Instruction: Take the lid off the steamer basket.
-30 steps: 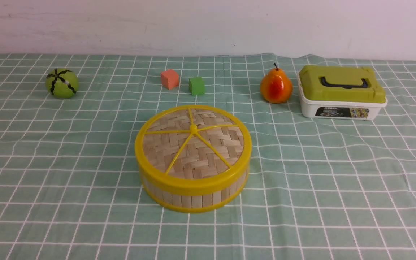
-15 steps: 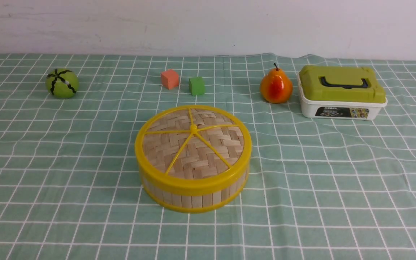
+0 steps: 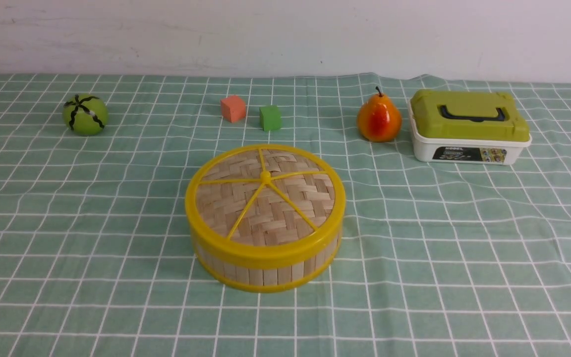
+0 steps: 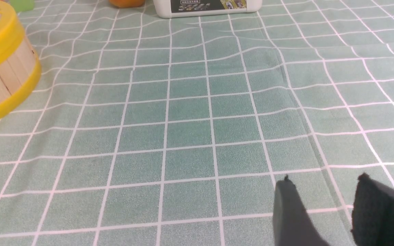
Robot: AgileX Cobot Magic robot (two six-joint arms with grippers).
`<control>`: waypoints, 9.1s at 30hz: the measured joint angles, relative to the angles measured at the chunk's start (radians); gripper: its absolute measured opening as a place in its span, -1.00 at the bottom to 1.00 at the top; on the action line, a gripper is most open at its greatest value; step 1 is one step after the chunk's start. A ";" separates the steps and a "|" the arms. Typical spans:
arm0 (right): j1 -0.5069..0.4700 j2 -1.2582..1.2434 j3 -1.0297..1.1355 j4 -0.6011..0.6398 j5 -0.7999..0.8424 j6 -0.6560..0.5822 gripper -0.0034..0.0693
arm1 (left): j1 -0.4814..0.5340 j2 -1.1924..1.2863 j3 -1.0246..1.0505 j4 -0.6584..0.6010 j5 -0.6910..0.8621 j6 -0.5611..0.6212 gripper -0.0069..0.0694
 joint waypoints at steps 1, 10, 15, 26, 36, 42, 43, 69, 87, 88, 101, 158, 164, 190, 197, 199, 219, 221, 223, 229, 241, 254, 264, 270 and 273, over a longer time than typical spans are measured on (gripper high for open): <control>0.000 0.000 0.000 0.000 0.000 0.000 -0.24 | 0.000 0.000 0.000 0.000 0.000 0.000 -0.43; 0.000 0.000 0.000 0.000 0.000 0.000 -0.24 | 0.000 0.000 0.000 0.003 0.000 0.000 -0.41; 0.000 0.000 0.000 0.000 0.000 0.000 -0.24 | 0.000 0.000 0.000 -0.085 -0.010 -0.065 -0.39; 0.000 0.000 0.000 0.000 0.000 0.000 -0.24 | 0.000 0.000 0.000 -0.700 -0.213 -0.412 -0.38; 0.000 0.000 0.000 0.000 0.000 0.000 -0.24 | 0.000 0.000 0.000 -0.765 -0.297 -0.379 -0.43; 0.000 0.000 0.000 0.000 0.000 0.000 -0.24 | 0.000 0.043 -0.196 -0.710 -0.235 -0.225 -0.85; 0.000 0.000 0.000 0.000 0.000 0.000 -0.24 | 0.000 0.089 -0.260 -0.692 -0.196 -0.187 -0.85; 0.000 0.000 0.000 0.000 0.000 0.000 -0.24 | -0.281 1.708 -1.613 -0.190 0.801 -0.048 -0.85; 0.000 0.000 0.000 0.000 0.000 0.000 -0.24 | -0.480 2.183 -2.184 0.088 0.857 -0.132 0.15; 0.000 0.000 0.000 0.000 0.000 0.000 -0.24 | -0.478 2.183 -2.184 0.107 0.857 -0.132 0.18; 0.000 0.000 0.000 0.000 0.000 0.000 -0.24 | -0.477 2.241 -2.192 0.120 0.853 -0.132 0.13; 0.000 0.000 0.000 0.000 0.000 0.000 -0.24 | -0.051 1.837 -1.695 0.154 0.844 -0.124 -0.53; 0.000 0.000 0.000 0.000 0.000 0.000 -0.24 | -0.020 1.888 -1.534 0.145 0.623 -0.177 -0.53; 0.000 0.000 0.000 0.000 0.000 0.000 -0.24 | -0.040 1.801 -1.728 0.001 0.826 -0.033 -0.21; 0.000 0.000 0.000 0.000 0.000 0.000 -0.24 | -0.040 1.506 -1.529 -0.167 0.806 0.159 -0.85; 0.000 0.000 0.000 0.000 0.000 0.000 -0.24 | -0.040 1.413 -1.411 -0.227 0.741 0.212 -0.85; 0.000 0.000 0.000 0.000 0.000 0.000 -0.24 | -0.040 0.045 -0.290 -0.850 -0.090 0.642 -0.85; 0.000 0.000 0.000 0.000 0.000 0.000 -0.24 | -0.040 0.004 -0.271 -0.846 -0.096 0.644 -0.85; 0.000 0.000 0.000 0.000 0.000 0.000 -0.24 | -0.040 -0.001 -0.267 -0.847 -0.099 0.646 -0.85; 0.000 0.000 0.000 0.000 0.000 0.000 -0.24 | -0.040 -0.001 -0.265 -0.846 -0.087 0.646 -0.85; 0.000 0.000 0.000 0.000 0.000 0.000 -0.24 | -0.040 -0.001 -0.179 -0.692 -0.081 0.686 -0.85; 0.000 0.000 0.000 0.000 0.000 0.000 -0.24 | -0.040 -0.001 -0.001 -0.088 -0.056 0.129 -0.84; 0.000 0.000 0.000 0.000 0.000 0.000 -0.24 | -0.040 -0.001 0.000 -0.020 0.002 0.003 -0.82; 0.000 0.000 0.000 0.000 0.000 0.000 -0.24 | -0.040 -0.001 0.000 -0.020 0.003 0.001 -0.81; 0.000 0.000 0.000 0.000 0.000 0.000 -0.24 | -0.040 -0.001 0.000 -0.020 0.004 0.001 -0.81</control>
